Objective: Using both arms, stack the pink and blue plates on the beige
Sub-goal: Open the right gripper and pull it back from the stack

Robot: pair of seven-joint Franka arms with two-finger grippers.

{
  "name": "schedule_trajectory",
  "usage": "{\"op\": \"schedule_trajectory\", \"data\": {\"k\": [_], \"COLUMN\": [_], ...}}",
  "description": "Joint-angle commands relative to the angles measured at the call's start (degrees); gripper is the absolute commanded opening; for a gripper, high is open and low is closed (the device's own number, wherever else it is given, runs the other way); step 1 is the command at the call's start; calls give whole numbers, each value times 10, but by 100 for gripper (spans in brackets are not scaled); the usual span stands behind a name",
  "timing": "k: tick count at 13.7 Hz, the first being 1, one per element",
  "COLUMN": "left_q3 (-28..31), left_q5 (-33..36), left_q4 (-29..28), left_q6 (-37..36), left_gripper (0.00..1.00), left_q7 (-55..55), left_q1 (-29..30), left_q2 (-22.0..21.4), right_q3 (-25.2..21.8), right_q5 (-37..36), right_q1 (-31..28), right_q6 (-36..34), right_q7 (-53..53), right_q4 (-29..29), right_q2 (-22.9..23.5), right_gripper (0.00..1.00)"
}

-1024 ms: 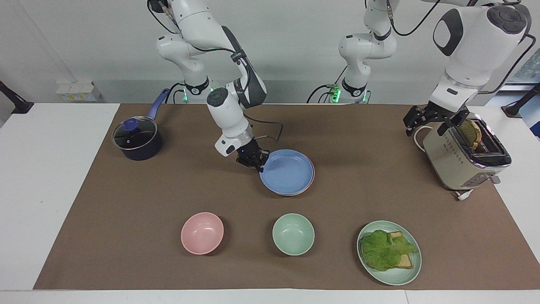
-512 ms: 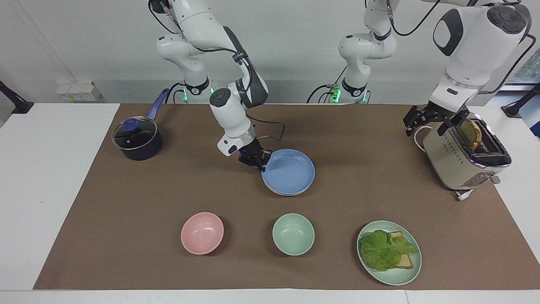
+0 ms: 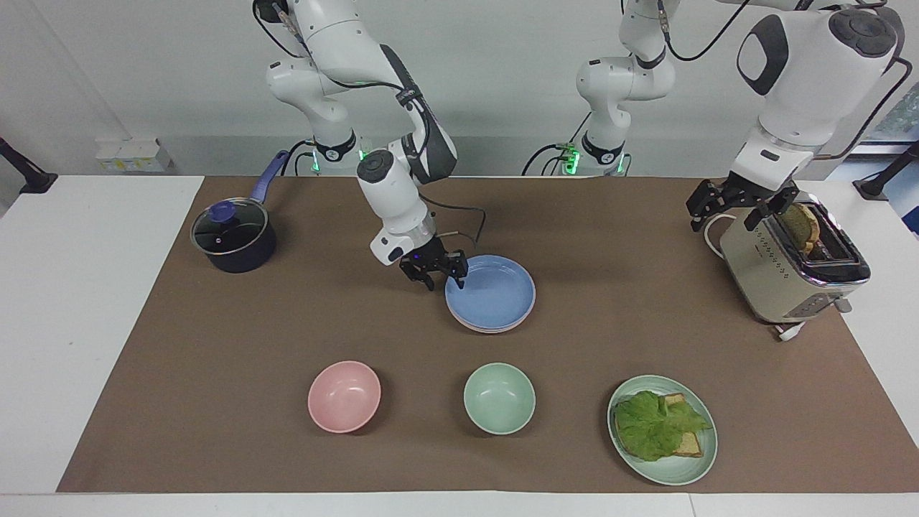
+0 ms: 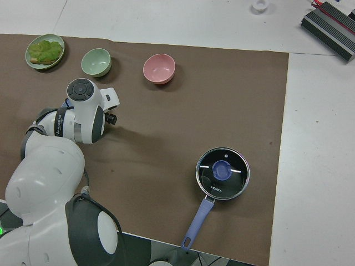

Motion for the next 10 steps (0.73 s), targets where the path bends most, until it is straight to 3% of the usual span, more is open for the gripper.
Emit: {"op": "schedule_trajectory", "data": {"k": [1,5,10], "left_q3": [-4,-4,-4], "left_q5": [6,6,6], "left_q4": [3,3,3], "left_q6": [-10,-10,-10], "left_gripper": [100,100,100], "left_q7": [-3,-4,-4], "left_q1": [6,6,6], "left_q2": [-5,-5,-5], "right_q3": [-5,-5,-4], "right_q5": [-34,-98,-227], "right_q1": [-16,-82,-173], "right_q6": [-18,-71,-181], "right_q7": [15,12,-2], "right_q4": [-36,-70,-36], "right_q2": [-42,-109,-154], "right_gripper": [100,100,100]}}
